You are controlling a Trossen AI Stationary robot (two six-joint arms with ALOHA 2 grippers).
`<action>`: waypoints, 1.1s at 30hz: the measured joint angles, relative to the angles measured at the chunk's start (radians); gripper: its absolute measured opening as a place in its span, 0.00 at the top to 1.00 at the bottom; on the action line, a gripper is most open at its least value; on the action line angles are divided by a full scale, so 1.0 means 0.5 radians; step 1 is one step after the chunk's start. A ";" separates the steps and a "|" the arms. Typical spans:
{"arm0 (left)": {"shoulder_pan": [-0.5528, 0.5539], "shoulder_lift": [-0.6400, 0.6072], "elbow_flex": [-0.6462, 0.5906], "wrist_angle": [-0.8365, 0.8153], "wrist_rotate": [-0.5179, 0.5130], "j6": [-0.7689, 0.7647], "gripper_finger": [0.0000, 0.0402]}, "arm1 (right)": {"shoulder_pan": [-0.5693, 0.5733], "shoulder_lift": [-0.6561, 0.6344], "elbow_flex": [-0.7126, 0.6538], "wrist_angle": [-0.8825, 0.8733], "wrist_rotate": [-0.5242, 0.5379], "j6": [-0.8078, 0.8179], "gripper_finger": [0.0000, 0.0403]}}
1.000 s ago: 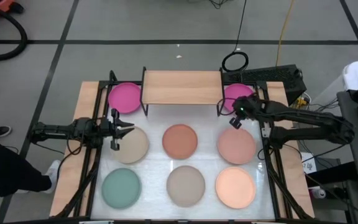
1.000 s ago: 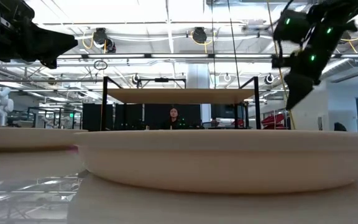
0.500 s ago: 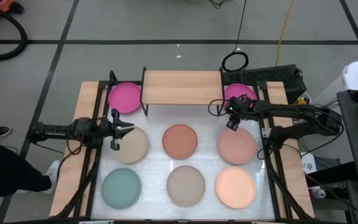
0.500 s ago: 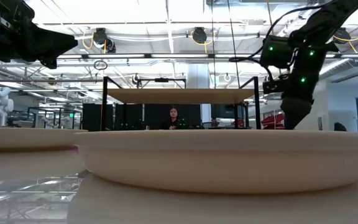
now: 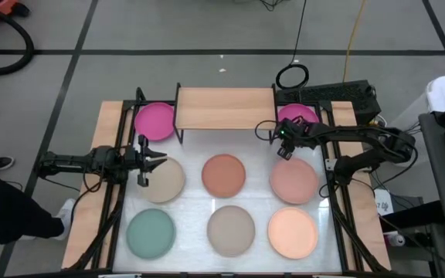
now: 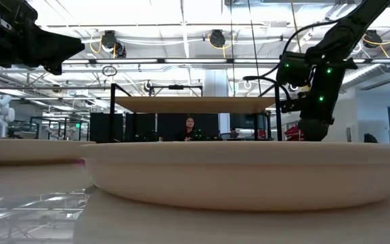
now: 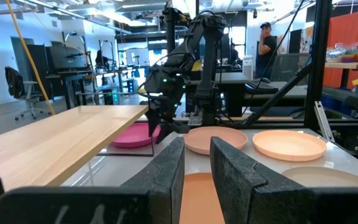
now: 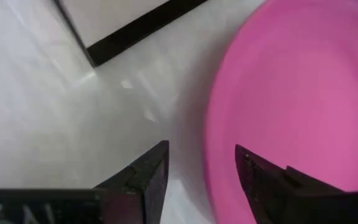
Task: Place and stack plates onto a shelf
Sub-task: Put the right pink plate on the shelf
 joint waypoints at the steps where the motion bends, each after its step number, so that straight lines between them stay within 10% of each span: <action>1: 0.000 0.000 0.000 0.000 0.000 0.000 0.80 | -0.008 0.011 0.001 0.016 -0.018 -0.003 0.61; 14: 0.000 0.000 0.001 0.000 0.000 0.000 0.80 | -0.027 -0.051 -0.003 -0.043 -0.007 0.006 0.97; 33: -0.001 -0.001 0.000 0.001 0.000 0.000 0.80 | -0.017 -0.949 0.020 -0.164 0.317 0.071 1.00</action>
